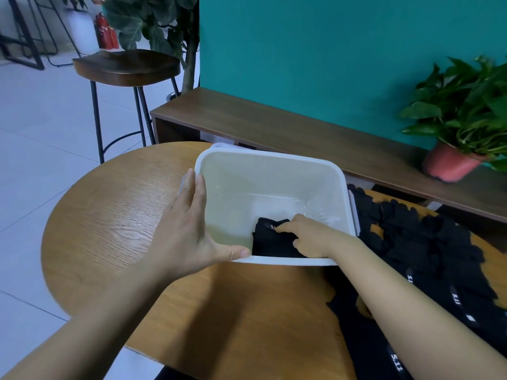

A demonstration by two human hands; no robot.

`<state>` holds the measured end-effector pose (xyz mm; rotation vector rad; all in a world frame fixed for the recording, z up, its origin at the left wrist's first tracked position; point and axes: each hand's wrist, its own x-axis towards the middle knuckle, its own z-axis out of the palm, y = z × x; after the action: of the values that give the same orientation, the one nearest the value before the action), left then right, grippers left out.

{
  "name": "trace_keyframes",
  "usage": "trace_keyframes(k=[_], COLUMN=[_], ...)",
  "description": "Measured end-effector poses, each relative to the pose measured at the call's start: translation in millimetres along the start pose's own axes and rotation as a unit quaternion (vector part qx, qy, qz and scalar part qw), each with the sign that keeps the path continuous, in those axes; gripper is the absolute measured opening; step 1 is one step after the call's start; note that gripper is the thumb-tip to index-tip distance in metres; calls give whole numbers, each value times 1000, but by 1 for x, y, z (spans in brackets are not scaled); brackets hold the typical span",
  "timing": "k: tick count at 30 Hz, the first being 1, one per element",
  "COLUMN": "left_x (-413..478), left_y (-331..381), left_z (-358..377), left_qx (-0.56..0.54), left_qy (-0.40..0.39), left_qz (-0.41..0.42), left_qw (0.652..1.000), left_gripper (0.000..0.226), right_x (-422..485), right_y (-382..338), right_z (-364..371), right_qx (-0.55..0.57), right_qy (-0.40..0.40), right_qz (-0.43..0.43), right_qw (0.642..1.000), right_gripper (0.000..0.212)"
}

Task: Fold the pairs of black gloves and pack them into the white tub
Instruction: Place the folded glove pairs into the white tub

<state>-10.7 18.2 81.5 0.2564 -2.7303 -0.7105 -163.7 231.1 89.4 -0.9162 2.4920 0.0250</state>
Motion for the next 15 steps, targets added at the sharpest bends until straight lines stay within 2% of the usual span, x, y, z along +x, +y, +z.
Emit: trace_keyframes(k=[3,7,13,15], left_x=[2,9,13,10], left_y=[1,-3,1,3], left_z=[-3,-1,-4,-3], left_qx=[-11,-4,-8,-9], left_qy=[-5,-5,23,34], left_qz=[-11,-10,5,8], left_qw=[1000,1000,1000,999], left_gripper=[157,155,148,146], right_x=[-4,-20,-60,-75], right_y=[-1,-2,-11,-8], right_z=[-5,-10,-9,-4], right_qx=[17,66,73,100], right_qy=[18,115,188,237], right_qz=[4,17,38,47], right_qw=[1000,991,979,965], right_gripper=[54,39,33,35])
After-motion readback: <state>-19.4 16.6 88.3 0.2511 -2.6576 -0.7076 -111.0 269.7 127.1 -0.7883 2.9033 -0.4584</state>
